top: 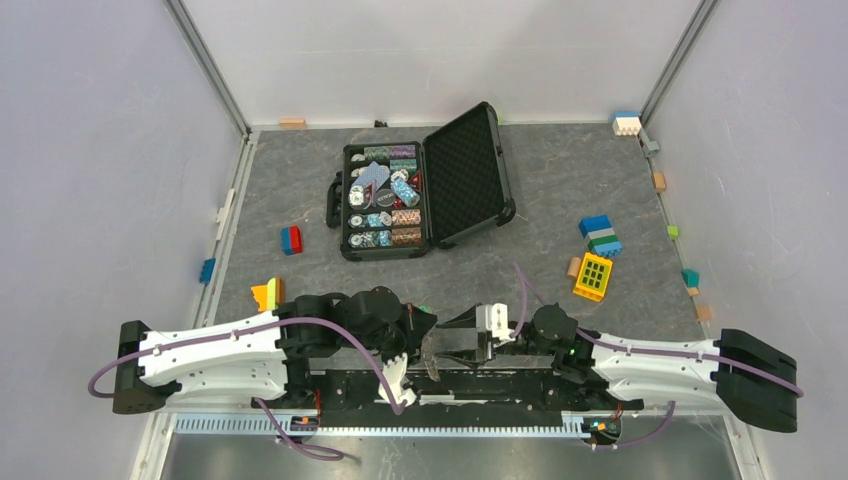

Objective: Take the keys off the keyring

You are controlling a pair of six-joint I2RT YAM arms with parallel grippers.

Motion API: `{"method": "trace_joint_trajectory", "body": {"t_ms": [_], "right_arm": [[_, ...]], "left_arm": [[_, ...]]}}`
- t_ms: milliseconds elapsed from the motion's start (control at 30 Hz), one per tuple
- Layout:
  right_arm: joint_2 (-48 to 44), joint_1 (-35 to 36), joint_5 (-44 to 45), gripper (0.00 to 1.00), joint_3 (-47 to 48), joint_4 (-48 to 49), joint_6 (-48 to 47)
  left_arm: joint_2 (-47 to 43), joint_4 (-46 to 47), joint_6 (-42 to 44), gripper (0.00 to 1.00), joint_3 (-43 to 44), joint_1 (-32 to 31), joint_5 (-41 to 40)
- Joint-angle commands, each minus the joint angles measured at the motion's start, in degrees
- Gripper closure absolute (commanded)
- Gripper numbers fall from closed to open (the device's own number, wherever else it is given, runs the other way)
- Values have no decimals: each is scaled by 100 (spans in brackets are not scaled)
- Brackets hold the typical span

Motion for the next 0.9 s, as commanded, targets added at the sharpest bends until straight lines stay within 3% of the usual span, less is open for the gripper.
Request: {"method": "trace_joint_trajectory", "body": {"t_ms": [0, 533, 867], "right_arm": [[122, -8, -194, 42, -110, 921, 346], [586, -9, -88, 44, -120, 1422, 557], [800, -7, -376, 64, -18, 1575, 654]], "left_arm": [[0, 311, 188, 98, -2, -29, 86], [-9, 313, 190, 98, -10, -30, 95], [-9, 306, 189, 98, -19, -28, 73]]}}
